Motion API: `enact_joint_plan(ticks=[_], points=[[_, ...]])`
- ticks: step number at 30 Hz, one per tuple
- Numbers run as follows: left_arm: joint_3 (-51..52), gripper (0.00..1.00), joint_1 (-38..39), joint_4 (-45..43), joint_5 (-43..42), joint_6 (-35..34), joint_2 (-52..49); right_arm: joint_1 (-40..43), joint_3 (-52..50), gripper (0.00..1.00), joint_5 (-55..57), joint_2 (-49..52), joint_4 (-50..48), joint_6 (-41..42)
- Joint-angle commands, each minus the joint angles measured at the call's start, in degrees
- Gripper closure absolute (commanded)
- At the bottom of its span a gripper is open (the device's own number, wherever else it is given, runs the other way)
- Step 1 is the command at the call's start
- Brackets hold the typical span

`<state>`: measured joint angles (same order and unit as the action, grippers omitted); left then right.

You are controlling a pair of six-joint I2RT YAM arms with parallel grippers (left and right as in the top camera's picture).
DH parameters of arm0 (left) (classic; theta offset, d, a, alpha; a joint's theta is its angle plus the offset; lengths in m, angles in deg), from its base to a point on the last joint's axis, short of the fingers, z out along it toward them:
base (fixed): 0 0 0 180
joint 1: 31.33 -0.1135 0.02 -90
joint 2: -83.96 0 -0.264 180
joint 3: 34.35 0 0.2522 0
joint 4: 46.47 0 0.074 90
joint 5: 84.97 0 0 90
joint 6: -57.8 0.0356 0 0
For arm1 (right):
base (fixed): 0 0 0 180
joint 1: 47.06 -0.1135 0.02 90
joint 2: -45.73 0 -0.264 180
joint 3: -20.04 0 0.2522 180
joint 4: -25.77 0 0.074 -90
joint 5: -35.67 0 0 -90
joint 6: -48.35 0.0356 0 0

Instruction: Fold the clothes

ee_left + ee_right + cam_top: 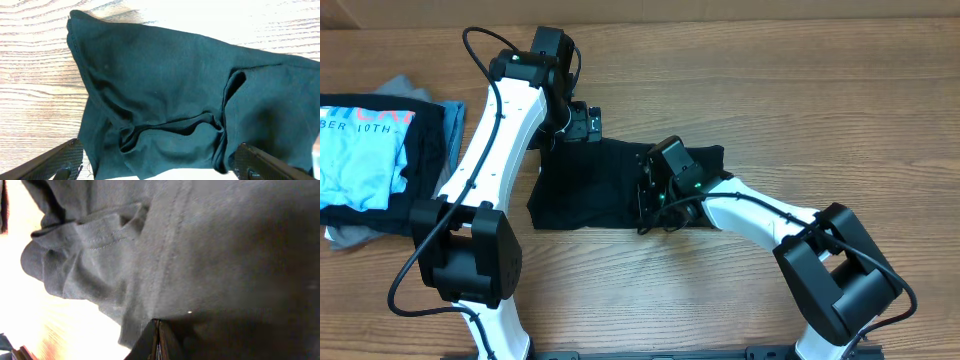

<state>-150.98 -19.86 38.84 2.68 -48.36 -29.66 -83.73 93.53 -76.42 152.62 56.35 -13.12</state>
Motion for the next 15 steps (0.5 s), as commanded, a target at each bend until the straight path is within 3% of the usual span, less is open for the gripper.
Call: enact_joint_plan(ticks=[1,15], points=[[-0.4,0.00,-0.2,0.0,-0.6,0.3,-0.4,-2.0,-0.5,0.96,-0.5,-0.3,-1.4,0.2],[-0.4,0.00,-0.2,0.0,-0.6,0.3,-0.4,-2.6,-0.5,0.96,0.2,-0.3,-1.3,0.2]])
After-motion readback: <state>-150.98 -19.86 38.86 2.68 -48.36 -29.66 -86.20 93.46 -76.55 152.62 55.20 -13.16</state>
